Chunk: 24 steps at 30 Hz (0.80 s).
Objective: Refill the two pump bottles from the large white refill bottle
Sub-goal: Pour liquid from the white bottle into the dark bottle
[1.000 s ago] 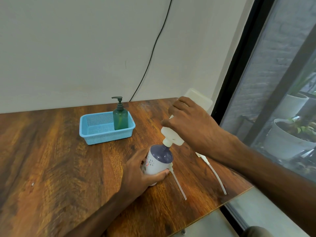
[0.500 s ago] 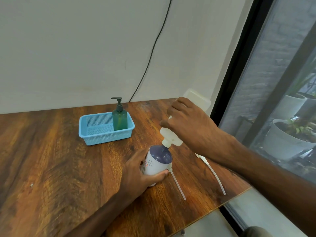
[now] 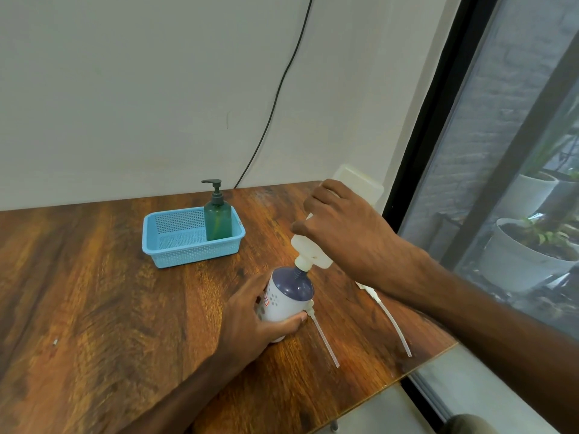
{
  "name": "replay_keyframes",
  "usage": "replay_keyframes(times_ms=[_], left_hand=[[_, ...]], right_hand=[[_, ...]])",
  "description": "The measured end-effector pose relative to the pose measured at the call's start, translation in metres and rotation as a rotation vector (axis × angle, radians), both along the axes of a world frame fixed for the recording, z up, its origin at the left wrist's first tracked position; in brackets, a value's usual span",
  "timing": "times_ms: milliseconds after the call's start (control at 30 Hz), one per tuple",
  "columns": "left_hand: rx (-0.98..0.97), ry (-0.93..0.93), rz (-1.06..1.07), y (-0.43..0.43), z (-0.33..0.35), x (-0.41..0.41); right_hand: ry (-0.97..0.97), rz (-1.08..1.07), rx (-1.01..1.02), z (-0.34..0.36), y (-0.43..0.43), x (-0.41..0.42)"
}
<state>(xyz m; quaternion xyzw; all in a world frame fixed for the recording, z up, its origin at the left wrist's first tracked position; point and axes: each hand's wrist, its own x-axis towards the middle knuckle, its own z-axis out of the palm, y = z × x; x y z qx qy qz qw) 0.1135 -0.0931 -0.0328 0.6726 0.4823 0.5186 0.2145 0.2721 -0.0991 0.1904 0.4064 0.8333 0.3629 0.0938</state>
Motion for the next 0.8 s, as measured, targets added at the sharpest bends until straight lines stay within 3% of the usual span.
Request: replay_keyframes(times_ms=[533, 633, 800], left_hand=[[-0.003, 0.003, -0.01, -0.002, 0.004, 0.0], [-0.014, 0.004, -0.022, -0.003, 0.004, -0.001], [-0.011, -0.003, -0.025, -0.004, 0.005, -0.003]], right_hand=[[0.004, -0.002, -0.034, -0.002, 0.002, 0.004], [0.108, 0.016, -0.094, -0.002, 0.007, 0.016], [0.505, -0.036, -0.371, -0.026, 0.026, 0.063]])
